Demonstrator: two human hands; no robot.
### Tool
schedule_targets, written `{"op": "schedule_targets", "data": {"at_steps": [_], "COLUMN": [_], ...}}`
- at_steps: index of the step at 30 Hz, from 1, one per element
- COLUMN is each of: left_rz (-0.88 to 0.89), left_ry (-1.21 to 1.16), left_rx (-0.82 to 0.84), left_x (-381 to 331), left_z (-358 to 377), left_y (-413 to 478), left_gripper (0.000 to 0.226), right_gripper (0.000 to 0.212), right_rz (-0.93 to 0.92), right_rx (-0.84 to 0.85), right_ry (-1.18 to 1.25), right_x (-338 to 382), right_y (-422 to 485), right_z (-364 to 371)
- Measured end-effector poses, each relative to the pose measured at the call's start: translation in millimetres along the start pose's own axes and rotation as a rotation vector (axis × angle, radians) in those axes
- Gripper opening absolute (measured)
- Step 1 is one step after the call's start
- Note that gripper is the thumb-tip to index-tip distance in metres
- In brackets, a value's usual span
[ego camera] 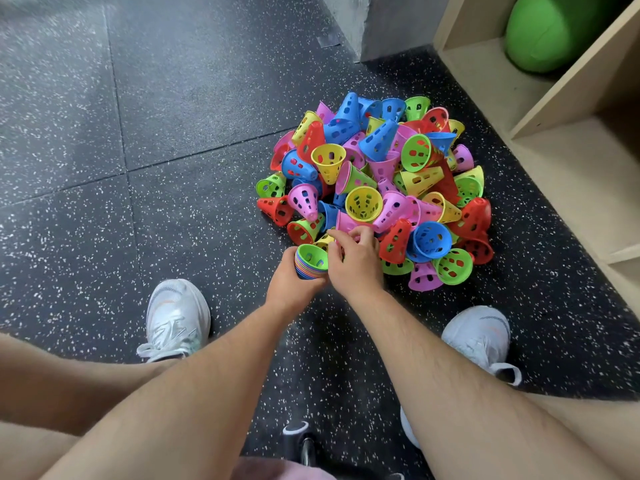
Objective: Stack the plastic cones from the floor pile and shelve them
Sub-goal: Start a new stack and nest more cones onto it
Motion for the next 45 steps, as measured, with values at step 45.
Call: {"op": "schedule_targets", "data": {"at_steps": [45], "left_rz": [0.074], "left_ry": [-0.044], "left_rx": [-0.004], "left_x": [-6.0], "left_z": [4.8], "left_y": [2.3], "left_gripper": [0.069], "right_gripper": [0.03], "right_rz": [-0.223], "right_rx": [0.098], "right_ry": [-0.042], "right_x": [-13.5], "right_y": [-22.9], "right_z": [-10.7]}}
Point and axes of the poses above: each hand's wrist, its own y-axis towards the middle knuckle, its own z-axis out of the palm, x = y × z, the point moved 6 cm from there along y, towards the middle knuckle, and after that the axes turned 15 degrees about x, right-handed, at the moved point
